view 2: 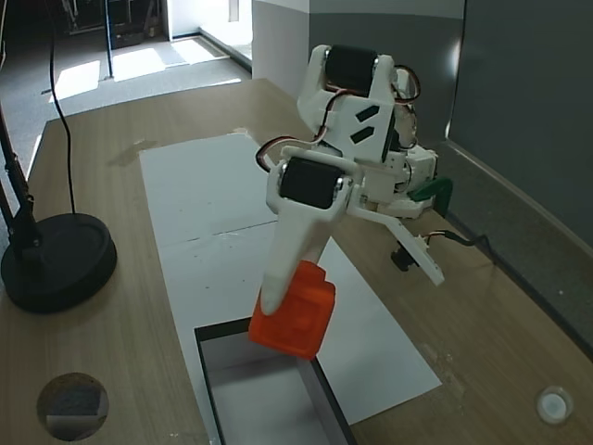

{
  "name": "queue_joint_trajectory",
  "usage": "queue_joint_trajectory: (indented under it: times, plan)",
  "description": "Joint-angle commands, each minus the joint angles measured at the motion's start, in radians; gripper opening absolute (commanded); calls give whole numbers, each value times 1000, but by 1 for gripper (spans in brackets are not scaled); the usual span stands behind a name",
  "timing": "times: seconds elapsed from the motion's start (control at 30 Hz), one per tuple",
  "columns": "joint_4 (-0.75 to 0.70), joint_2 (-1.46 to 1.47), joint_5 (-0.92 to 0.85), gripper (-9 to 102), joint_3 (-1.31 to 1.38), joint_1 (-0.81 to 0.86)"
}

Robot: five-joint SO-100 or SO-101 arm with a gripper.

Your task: Grab a orange square and put it in the box.

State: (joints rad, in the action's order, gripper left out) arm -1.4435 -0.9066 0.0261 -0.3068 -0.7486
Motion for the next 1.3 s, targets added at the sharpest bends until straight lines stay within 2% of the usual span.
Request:
queue_joint_trajectory:
  times: [0.0, 0.33, 0.43, 0.57, 0.67, 0.8, 0.9, 1.13, 1.27]
  plan:
    - [6, -32, 44, 33, 78, 40]
    - [-46, -46, 46, 30, 80, 95]
    - [-97, -63, 44, 22, 80, 140]
    - [-239, -172, 31, 3, 78, 301]
    - [-304, -308, -18, 0, 46, 451]
    - [-301, -630, -18, 0, -146, 630]
    - [-298, -966, -23, 0, -405, 710]
    - [-270, -1782, -64, 1, -1065, 755]
    - [-249, -2120, -80, 1, -1315, 756]
